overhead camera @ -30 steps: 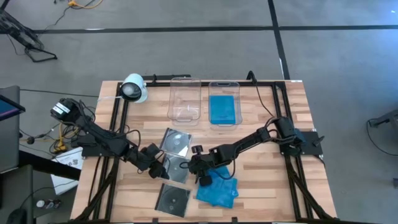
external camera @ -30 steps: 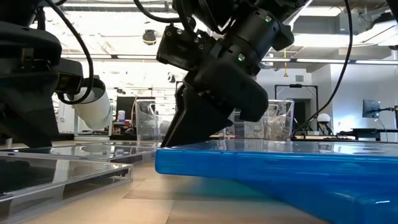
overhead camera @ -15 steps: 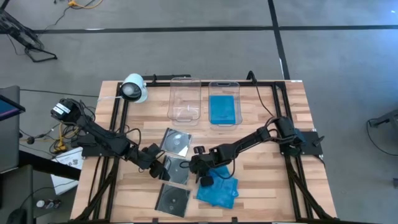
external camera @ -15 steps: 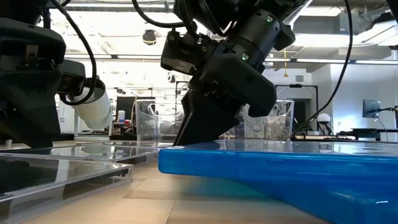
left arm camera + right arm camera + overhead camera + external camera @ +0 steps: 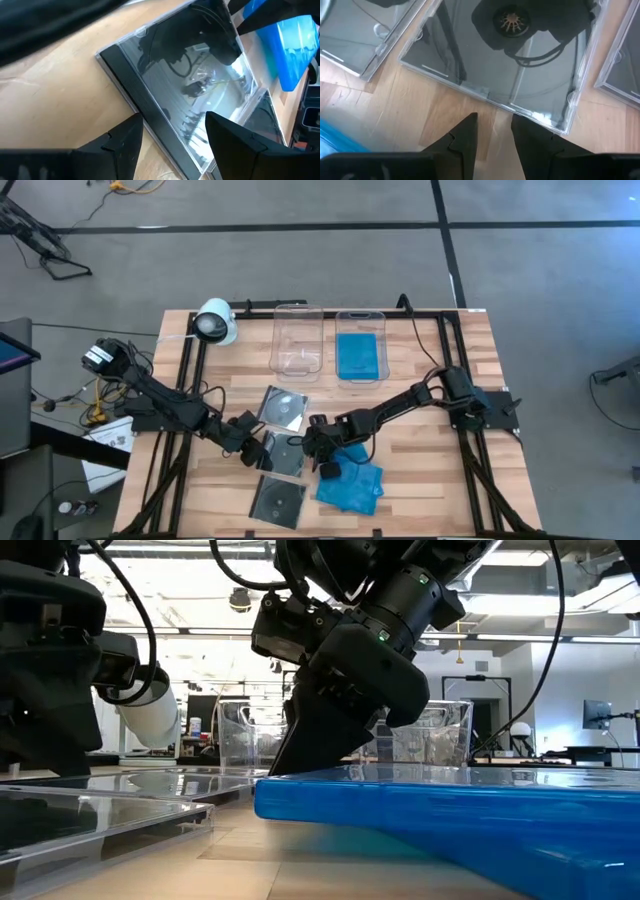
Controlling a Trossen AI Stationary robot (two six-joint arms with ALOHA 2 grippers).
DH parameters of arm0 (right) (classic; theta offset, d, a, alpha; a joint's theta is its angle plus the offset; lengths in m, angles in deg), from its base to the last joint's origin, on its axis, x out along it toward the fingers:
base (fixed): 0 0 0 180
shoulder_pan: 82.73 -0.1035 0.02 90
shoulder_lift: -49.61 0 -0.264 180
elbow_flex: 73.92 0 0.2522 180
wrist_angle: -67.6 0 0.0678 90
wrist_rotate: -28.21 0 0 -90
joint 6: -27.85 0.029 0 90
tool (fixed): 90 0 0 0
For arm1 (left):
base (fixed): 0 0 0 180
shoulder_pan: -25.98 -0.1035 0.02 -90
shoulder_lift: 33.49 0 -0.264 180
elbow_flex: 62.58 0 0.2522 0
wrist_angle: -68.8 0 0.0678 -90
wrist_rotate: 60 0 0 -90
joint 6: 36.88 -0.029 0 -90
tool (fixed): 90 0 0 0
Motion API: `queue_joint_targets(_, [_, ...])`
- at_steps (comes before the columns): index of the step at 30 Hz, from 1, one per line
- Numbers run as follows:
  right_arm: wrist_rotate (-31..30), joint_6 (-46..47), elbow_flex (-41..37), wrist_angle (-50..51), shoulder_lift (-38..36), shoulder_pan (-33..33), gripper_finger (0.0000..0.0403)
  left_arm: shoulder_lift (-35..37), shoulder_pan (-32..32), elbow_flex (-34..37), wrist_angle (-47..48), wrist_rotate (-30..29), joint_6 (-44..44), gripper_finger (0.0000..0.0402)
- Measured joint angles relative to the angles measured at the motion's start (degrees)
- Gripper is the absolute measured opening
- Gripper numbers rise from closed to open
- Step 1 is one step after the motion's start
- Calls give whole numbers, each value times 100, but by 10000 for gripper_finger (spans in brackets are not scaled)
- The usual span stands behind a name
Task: Pick & place jewel cases by type
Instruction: Put the middle black CD case into the left transparent bin
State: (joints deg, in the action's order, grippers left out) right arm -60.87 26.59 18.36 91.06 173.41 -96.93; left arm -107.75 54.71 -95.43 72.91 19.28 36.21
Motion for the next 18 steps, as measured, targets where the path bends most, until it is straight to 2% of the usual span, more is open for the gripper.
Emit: queue_joint_targets(18, [-420,145,-4,71,12,64,113,3,4,19,-303,-157,-359,208])
